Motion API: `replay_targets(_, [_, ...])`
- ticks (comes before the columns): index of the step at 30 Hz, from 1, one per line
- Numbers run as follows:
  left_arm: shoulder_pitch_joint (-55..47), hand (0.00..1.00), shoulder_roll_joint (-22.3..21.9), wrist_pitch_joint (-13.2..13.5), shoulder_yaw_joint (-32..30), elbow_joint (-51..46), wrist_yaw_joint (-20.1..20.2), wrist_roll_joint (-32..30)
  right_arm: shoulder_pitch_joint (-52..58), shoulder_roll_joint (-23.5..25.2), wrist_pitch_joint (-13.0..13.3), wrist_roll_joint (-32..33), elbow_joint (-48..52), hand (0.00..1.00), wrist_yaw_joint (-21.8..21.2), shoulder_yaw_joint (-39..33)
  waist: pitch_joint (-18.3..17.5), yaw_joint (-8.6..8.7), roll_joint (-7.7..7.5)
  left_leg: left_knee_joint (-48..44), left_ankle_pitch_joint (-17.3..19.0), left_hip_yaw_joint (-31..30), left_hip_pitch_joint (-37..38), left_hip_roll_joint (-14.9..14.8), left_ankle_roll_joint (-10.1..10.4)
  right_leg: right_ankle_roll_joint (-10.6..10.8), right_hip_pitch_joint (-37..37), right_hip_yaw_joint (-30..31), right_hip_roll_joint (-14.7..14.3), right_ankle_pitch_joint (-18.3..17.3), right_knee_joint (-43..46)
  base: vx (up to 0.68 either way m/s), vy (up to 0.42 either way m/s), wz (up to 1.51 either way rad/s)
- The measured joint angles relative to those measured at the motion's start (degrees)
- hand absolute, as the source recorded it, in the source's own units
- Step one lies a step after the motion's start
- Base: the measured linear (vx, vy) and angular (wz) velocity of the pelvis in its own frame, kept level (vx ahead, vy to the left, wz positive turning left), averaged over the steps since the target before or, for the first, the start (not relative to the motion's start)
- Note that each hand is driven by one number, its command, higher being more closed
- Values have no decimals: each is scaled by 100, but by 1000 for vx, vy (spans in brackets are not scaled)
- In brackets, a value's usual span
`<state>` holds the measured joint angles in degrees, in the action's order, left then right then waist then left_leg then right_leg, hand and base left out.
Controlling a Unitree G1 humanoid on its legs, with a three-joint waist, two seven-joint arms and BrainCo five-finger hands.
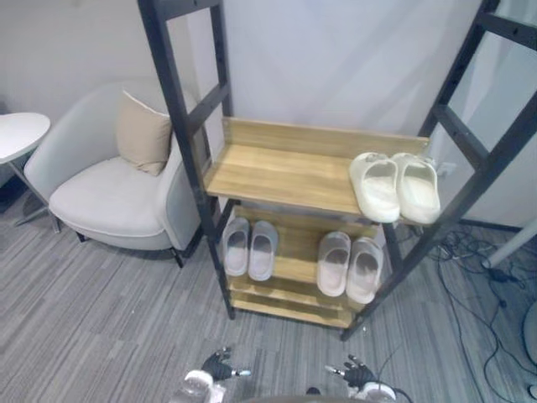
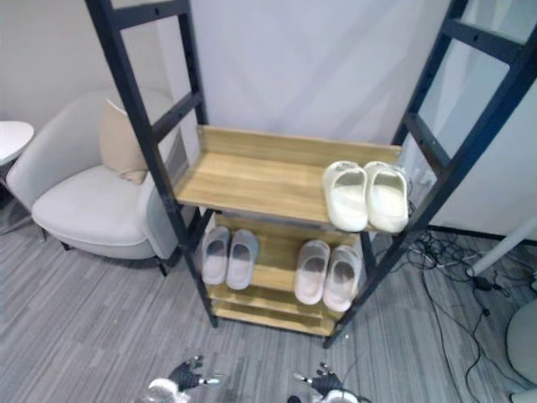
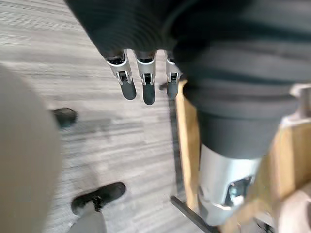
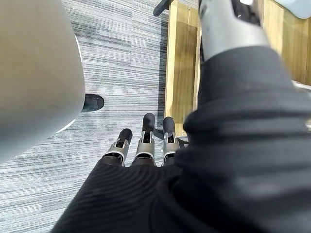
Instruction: Organize the slippers on the shoe rack
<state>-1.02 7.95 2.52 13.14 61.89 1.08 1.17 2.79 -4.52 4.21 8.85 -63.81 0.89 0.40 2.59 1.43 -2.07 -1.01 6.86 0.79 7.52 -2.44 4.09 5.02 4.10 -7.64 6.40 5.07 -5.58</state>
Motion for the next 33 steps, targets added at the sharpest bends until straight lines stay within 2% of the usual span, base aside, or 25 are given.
replay_targets(5, [-36,0,-56,-1,-430,114,-220,-196,-9,1,1,-11,-26,0,-11,-15,22,-18,42,-113,22,-252,-43,6,-15,9,137,-258,-3,-140,44,54,-10,29])
replay_targets(8, [42,0,-90,15,-708,38,-340,-213,-97,-12,4,-23,-44,0,-23,-15,136,-15,34,-932,212,-868,-822,90,11,-45,116,-906,24,-216,85,26,-22,102])
replay_targets(10, [35,0,-100,13,-768,-110,-351,-211,-220,-42,16,-50,-56,0,-16,-44,373,-53,71,-1231,206,-832,-1040,107,17,-60,109,-1239,98,-448,419,-14,-2,105])
replay_targets(11, [25,0,-106,16,-772,-185,-359,-199,-214,-43,37,-64,-58,0,-4,-87,419,-56,121,-1226,193,-584,-1104,76,0,-82,81,-1365,171,-565,550,-72,53,90])
replay_targets(12, [4,0,-147,30,-809,-234,-365,-182,-161,-64,70,-199,25,0,13,-212,453,-98,162,-1227,302,230,-1156,-134,-206,-4,-12,-1531,254,-748,731,-35,44,68])
replay_targets(13, [-32,0,-203,23,-971,-257,-402,-174,-80,-104,82,-276,225,0,20,-209,463,-107,212,-1295,319,1006,-1144,-373,-214,54,-53,-1585,310,-896,966,49,35,53])
replay_targets(14, [-56,0,-242,14,-1006,-274,-449,-169,106,-124,124,-282,516,0,17,-208,456,-116,223,-1356,374,1259,-1141,-410,-230,113,-130,-1593,390,-1051,1199,92,24,19])
replay_targets(15, [-86,0,-261,24,-1017,-309,-460,-157,205,-115,146,-293,691,0,11,-208,446,-137,198,-1380,420,1267,-1145,-349,-229,189,-248,-1569,517,-1242,1469,110,89,20])
replay_targets(16, [-92,0,-209,44,-1011,-317,-471,-158,238,-77,194,-324,780,0,-7,-224,436,-89,111,-1425,493,1228,-1152,-203,-255,369,-394,-1541,765,-1542,1914,90,107,21])
replay_targets(17, [-90,0,-194,45,-996,-310,-473,-158,244,-64,200,-338,813,0,-22,-232,425,-53,67,-1447,533,1191,-1153,-122,-283,458,-421,-1551,874,-1652,2077,193,157,54])
replay_targets(18, [-97,0,-179,45,-980,-281,-468,-158,326,-22,195,-407,909,0,-37,-239,386,-26,-17,-1519,604,1031,-1152,107,-391,711,-399,-1657,1167,-1745,2492,226,156,86])
replay_targets(19, [-31,0,-223,51,-926,-272,-476,-154,333,-33,199,-426,948,0,-85,-246,386,12,-55,-1547,607,808,-1125,309,-363,637,-669,-1417,1485,-1701,3408,197,128,103])
replay_targets(20, [-6,0,-237,71,-871,-277,-476,-114,313,-31,201,-449,1001,0,-95,-244,415,15,-111,-1554,620,678,-1110,425,-390,501,-891,-1154,1601,-1598,3954,222,152,119])
replay_targets(21, [26,0,-267,101,-858,-325,-469,-99,275,-17,177,-491,1063,0,-96,-242,463,10,-87,-1611,624,401,-994,456,-406,68,-1322,-485,1564,-1352,4911,184,89,111])
replay_targets(22, [52,0,-266,95,-896,-355,-480,-87,297,44,181,-596,1132,0,-102,-215,504,21,-81,-1615,632,153,-961,427,-417,160,-1527,99,1173,-1659,5244,270,73,126])
replay_targets(24, [36,0,-289,97,-998,-399,-485,-51,355,172,200,-665,1304,0,-132,-168,513,-10,-96,-1578,632,-392,-909,367,-416,74,-1649,1182,129,-2141,5161,205,-65,143])
replay_targets(26, [51,0,-400,104,-1153,-412,-484,-6,377,167,204,-658,1308,0,-136,-159,512,-49,-90,-1523,631,-857,-826,413,-409,72,-1598,1902,-459,-2316,4398,185,-117,132])
replay_targets(27, [53,0,-455,105,-1238,-416,-487,18,380,169,206,-656,1307,0,-133,-137,504,-61,-82,-1532,634,-950,-825,425,-399,52,-1583,2085,-554,-2303,4080,241,-195,114])
replay_targets(28, [57,0,-502,119,-1282,-445,-487,20,399,191,213,-646,1314,0,-127,-71,472,-73,-157,-1600,656,-1053,-838,505,-350,-101,-1437,2223,-540,-1913,3279,189,-177,105])
replay_targets(29, [61,0,-567,130,-1345,-431,-482,19,421,175,223,-639,1309,0,-135,-10,460,-71,-148,-1623,743,-1109,-826,520,-224,-99,-1305,2110,-451,-1951,3045,231,-198,106])
replay_targets(30, [60,0,-678,131,-1419,-415,-485,17,422,106,218,-639,1300,0,-138,-10,416,-80,-26,-1609,752,-1140,-823,425,-199,-151,-1181,1947,-477,-1934,2892,174,-139,79])
replay_targets(31, [12,0,-774,178,-1445,-431,-485,17,422,46,209,-647,1268,0,-140,-1,339,-161,94,-1536,749,-1098,-827,302,-191,-191,-1084,1788,-526,-1900,2714,167,-118,66])
replay_targets(33, [-50,0,-850,182,-1443,-393,-482,18,380,-1,215,-647,1128,0,-146,49,305,-155,131,-1252,673,-1183,-701,169,-71,-254,-848,1530,-564,-1861,2487,98,-104,56])
